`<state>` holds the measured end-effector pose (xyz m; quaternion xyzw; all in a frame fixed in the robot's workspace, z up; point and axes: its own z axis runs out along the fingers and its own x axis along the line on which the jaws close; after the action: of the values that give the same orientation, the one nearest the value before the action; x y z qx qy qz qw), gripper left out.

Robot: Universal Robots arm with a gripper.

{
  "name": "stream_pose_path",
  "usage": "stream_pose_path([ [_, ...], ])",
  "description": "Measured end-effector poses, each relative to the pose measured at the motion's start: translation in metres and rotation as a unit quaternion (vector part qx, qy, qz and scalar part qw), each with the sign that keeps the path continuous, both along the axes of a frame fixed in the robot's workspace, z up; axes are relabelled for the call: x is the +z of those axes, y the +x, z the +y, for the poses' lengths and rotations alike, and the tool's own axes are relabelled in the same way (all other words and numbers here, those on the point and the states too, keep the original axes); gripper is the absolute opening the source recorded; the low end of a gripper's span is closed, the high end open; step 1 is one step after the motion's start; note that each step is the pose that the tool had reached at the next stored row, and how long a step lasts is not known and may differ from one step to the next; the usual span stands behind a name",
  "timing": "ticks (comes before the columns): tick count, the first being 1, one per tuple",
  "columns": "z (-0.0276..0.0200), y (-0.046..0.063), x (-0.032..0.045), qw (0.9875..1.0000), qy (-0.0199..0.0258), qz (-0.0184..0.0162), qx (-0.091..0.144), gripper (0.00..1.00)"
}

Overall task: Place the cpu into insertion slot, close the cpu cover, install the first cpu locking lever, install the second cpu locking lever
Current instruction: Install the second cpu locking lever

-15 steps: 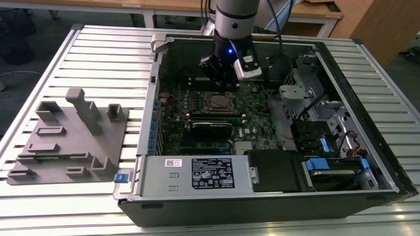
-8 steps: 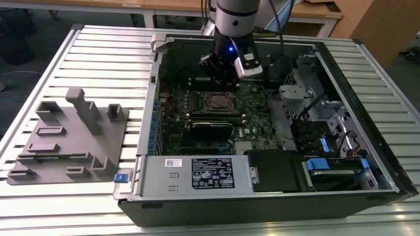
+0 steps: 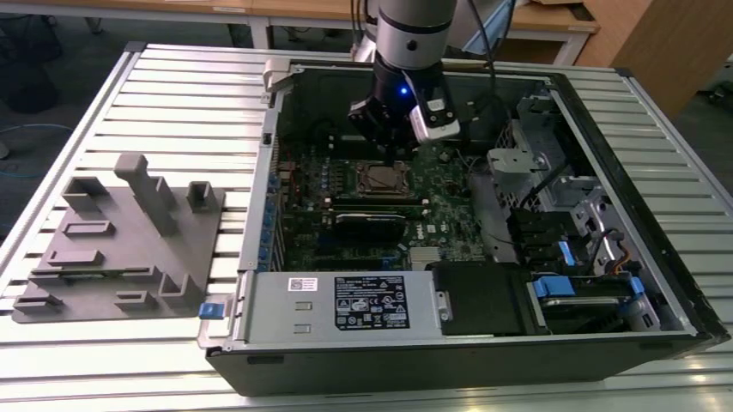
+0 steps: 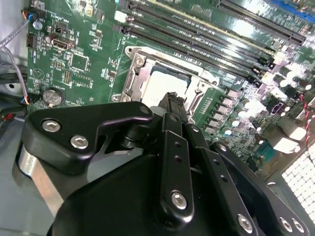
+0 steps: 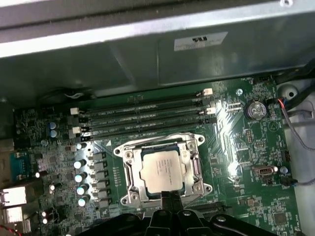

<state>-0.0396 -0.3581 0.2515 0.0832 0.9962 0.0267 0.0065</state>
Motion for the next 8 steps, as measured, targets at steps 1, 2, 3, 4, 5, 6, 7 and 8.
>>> stream_pose_path([
  [1, -0.0011, 0.0, 0.0, 1.0, 0.0, 0.0, 0.0, 0.11],
  [2, -0.0022, -0.0001, -0.0001, 1.0, 0.0, 0.0, 0.0, 0.11],
  [3, -0.0034, -0.0001, -0.0001, 1.0, 0.0, 0.0, 0.0, 0.11],
  [4, -0.0046, -0.0001, -0.0001, 1.0, 0.0, 0.0, 0.0, 0.11],
  [5, -0.0057, -0.0002, -0.0001, 1.0, -0.0001, 0.0, 0.0, 0.11],
  [6, -0.0067, -0.0002, -0.0002, 1.0, 0.0, 0.0, 0.0, 0.11],
  [7, -0.0076, -0.0002, -0.0002, 1.0, 0.0, 0.0, 0.0, 0.11],
  [8, -0.0083, -0.0003, -0.0003, 1.0, 0.0, 0.0, 0.0, 0.11],
])
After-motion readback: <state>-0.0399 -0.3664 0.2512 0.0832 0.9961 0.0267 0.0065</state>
